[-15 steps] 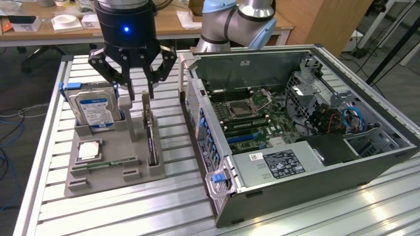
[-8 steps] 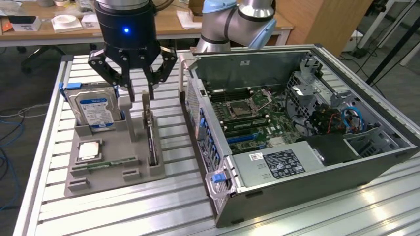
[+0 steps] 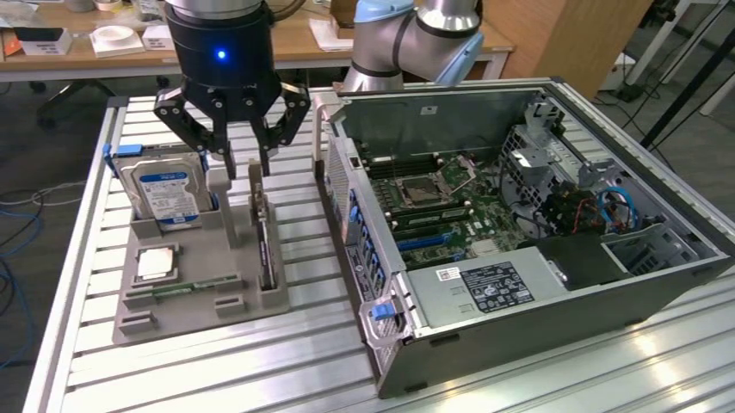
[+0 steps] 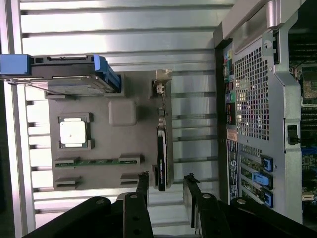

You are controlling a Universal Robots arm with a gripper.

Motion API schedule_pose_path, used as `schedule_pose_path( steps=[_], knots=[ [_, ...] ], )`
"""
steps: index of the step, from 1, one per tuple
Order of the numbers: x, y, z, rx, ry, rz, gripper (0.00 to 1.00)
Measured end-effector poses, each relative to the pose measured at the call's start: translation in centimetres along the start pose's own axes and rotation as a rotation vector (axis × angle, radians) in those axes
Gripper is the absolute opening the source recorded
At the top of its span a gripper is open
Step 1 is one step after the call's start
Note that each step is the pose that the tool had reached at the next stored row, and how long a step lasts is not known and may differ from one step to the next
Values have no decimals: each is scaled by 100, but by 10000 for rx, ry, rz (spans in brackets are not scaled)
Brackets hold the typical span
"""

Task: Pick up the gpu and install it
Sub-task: 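Pick up the gpu and move the gpu toward the slot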

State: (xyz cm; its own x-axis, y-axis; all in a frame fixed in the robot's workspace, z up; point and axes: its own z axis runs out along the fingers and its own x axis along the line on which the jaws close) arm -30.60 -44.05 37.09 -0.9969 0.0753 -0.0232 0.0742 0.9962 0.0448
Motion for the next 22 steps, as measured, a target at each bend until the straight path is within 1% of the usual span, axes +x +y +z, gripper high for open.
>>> schedule_pose_path(
  steps=[11, 22],
  knots=[
    [-1, -14, 2, 1, 1, 0, 42],
    [-1, -22, 62, -1, 0, 0, 42]
  ],
)
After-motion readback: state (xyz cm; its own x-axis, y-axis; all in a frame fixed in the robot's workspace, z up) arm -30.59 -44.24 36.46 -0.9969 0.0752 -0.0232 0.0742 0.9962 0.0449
